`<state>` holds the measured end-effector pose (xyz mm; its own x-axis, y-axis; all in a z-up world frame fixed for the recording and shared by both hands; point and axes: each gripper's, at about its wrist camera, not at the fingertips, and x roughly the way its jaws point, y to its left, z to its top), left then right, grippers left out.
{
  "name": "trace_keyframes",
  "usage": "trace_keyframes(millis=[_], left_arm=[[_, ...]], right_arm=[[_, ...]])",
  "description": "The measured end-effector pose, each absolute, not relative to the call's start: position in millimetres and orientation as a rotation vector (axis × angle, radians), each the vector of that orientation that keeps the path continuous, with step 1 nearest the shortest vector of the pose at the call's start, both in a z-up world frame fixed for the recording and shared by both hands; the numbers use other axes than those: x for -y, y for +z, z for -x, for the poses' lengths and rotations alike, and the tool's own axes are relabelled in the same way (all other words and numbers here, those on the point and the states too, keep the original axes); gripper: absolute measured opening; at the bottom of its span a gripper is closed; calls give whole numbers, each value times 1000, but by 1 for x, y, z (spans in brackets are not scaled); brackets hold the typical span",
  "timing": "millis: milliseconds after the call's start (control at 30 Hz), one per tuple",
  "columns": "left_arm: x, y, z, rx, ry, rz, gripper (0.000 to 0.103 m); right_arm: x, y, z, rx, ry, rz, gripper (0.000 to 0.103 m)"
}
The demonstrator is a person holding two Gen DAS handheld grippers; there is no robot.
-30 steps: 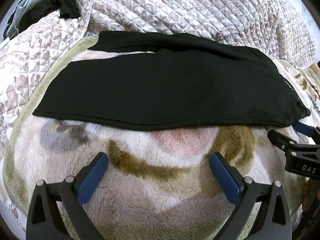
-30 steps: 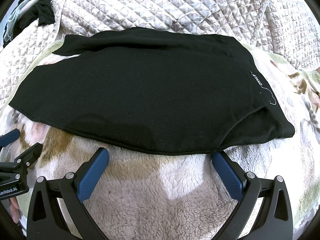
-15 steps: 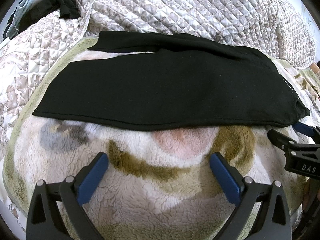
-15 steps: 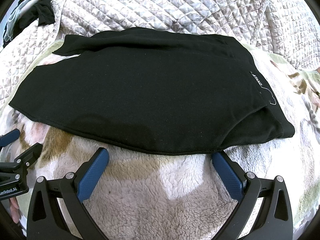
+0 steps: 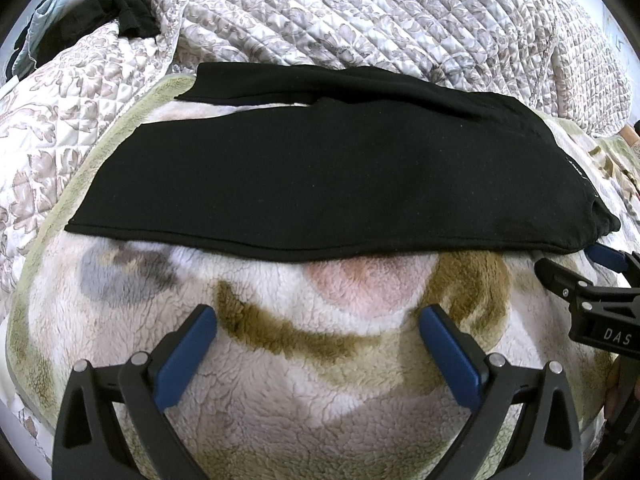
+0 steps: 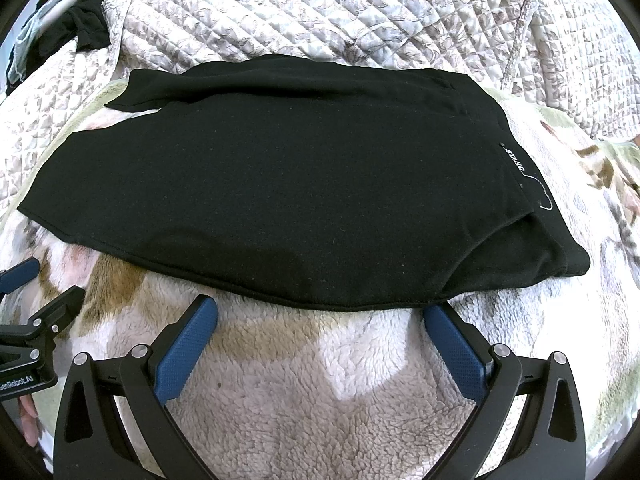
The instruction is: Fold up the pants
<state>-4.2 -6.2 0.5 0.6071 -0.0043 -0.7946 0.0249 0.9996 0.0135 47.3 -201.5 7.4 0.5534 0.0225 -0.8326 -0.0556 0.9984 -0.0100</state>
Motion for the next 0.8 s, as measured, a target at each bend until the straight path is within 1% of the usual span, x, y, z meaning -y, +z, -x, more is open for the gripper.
trace_keyframes(millis=[467, 800], left_arm=[[7, 0, 4, -917, -19, -25, 103], [5, -1, 3, -931, -20, -21, 103]], right_arm=[[198, 6, -46, -985, 48, 34, 102], [208, 7, -51, -1020, 81, 34, 102]])
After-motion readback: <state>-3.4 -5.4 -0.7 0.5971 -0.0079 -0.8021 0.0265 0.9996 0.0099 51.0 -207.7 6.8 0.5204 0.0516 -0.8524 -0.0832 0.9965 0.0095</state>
